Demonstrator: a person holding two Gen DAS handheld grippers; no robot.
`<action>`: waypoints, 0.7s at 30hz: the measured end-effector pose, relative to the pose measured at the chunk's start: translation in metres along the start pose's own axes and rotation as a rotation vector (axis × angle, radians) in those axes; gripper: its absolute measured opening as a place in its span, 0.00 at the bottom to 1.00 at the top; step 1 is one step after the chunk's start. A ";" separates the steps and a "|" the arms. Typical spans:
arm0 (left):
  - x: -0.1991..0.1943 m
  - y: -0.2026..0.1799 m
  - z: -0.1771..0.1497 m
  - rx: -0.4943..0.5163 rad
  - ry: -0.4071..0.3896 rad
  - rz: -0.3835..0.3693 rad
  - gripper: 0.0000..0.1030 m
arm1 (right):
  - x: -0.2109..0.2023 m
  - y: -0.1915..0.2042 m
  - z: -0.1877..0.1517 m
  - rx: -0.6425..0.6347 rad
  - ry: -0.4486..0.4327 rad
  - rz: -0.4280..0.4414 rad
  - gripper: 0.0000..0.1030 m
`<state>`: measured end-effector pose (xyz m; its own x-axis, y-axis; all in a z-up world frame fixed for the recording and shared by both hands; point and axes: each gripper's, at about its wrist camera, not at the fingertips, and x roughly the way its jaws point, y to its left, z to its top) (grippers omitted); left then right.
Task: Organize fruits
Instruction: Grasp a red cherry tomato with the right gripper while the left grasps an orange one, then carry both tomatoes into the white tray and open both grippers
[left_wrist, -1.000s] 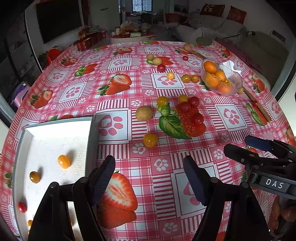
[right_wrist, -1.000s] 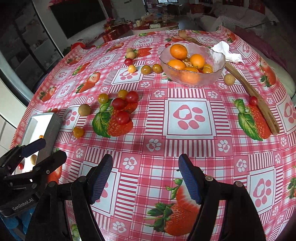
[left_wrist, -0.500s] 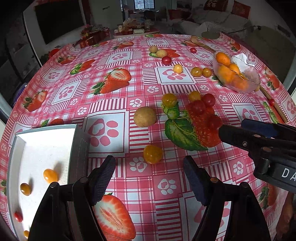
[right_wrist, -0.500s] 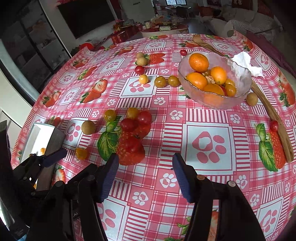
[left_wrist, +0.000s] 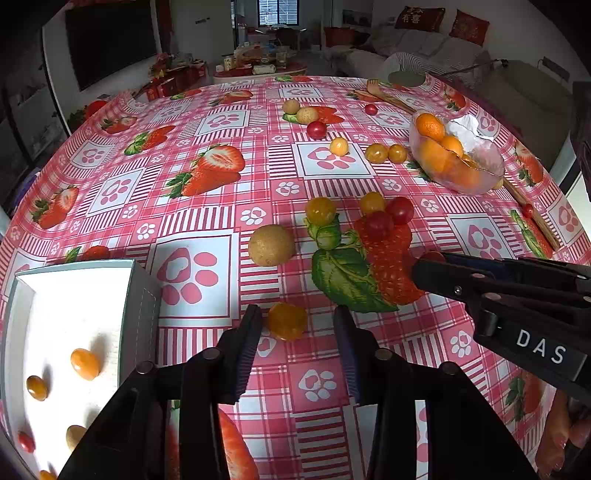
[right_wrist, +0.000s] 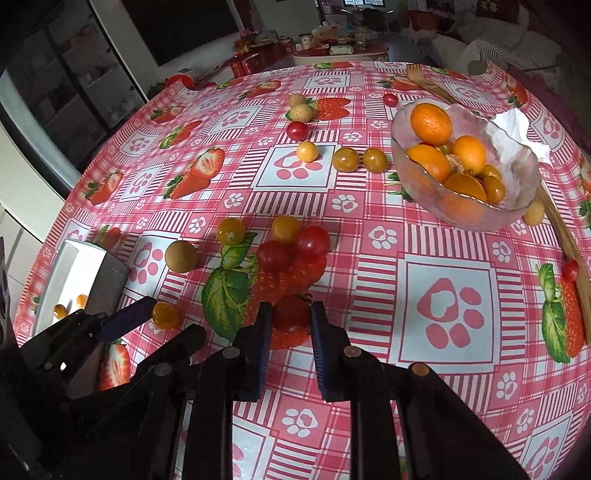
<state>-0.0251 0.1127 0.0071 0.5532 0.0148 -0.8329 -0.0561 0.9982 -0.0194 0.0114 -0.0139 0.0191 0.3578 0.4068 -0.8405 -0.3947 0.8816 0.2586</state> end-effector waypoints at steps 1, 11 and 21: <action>0.000 0.000 0.000 0.002 -0.001 -0.003 0.29 | -0.004 -0.003 -0.004 0.011 -0.003 0.007 0.22; -0.013 -0.005 -0.016 0.014 -0.006 -0.068 0.20 | -0.053 -0.022 -0.050 0.108 -0.049 0.055 0.22; -0.054 -0.007 -0.035 0.023 -0.042 -0.114 0.20 | -0.077 -0.027 -0.086 0.141 -0.051 0.057 0.22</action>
<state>-0.0836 0.1031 0.0327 0.5896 -0.0968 -0.8019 0.0279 0.9946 -0.0995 -0.0785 -0.0896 0.0362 0.3819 0.4656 -0.7984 -0.2944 0.8801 0.3724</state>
